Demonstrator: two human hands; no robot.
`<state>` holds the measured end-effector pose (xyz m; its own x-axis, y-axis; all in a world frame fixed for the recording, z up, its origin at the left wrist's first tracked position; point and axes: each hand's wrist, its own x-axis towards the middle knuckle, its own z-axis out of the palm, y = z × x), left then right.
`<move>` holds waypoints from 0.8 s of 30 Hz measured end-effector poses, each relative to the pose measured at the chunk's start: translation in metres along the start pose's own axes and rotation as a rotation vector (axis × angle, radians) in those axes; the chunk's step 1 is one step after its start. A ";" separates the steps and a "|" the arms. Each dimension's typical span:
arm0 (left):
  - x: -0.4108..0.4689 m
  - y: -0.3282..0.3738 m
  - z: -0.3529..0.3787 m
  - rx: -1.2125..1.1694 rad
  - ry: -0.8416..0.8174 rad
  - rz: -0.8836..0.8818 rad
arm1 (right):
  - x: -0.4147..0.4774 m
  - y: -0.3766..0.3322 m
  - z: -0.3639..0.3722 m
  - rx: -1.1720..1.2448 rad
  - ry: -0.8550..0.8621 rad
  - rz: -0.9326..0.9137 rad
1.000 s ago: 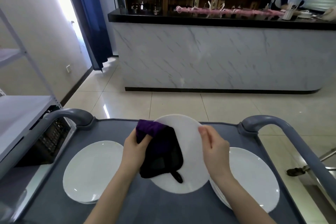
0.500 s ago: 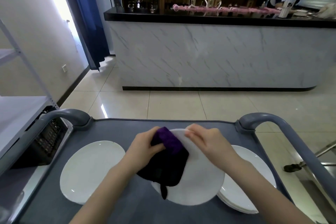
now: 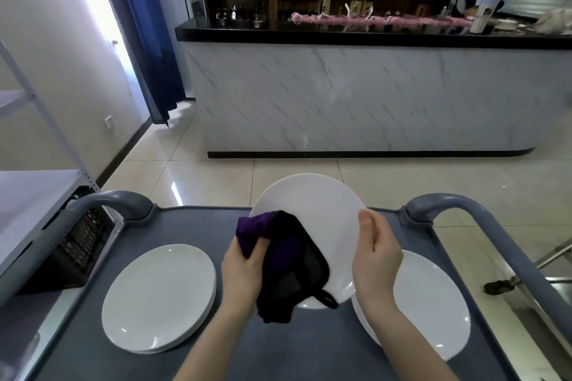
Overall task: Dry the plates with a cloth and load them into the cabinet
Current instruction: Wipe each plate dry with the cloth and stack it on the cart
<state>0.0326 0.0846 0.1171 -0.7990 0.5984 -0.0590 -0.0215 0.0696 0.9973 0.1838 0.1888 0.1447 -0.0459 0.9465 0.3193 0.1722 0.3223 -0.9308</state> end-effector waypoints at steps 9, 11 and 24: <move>0.011 0.015 -0.029 0.224 -0.095 0.266 | 0.023 -0.003 -0.022 -0.230 -0.538 -0.173; 0.016 0.026 -0.032 0.329 -0.217 0.396 | 0.031 -0.014 -0.015 -0.386 -0.688 -0.315; 0.014 0.017 -0.023 -0.037 0.047 0.091 | 0.004 -0.009 0.008 -0.039 -0.196 -0.118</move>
<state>0.0073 0.0755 0.1340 -0.8257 0.5631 0.0327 0.0307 -0.0131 0.9994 0.1744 0.1893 0.1533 -0.2576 0.8878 0.3814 0.1919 0.4338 -0.8803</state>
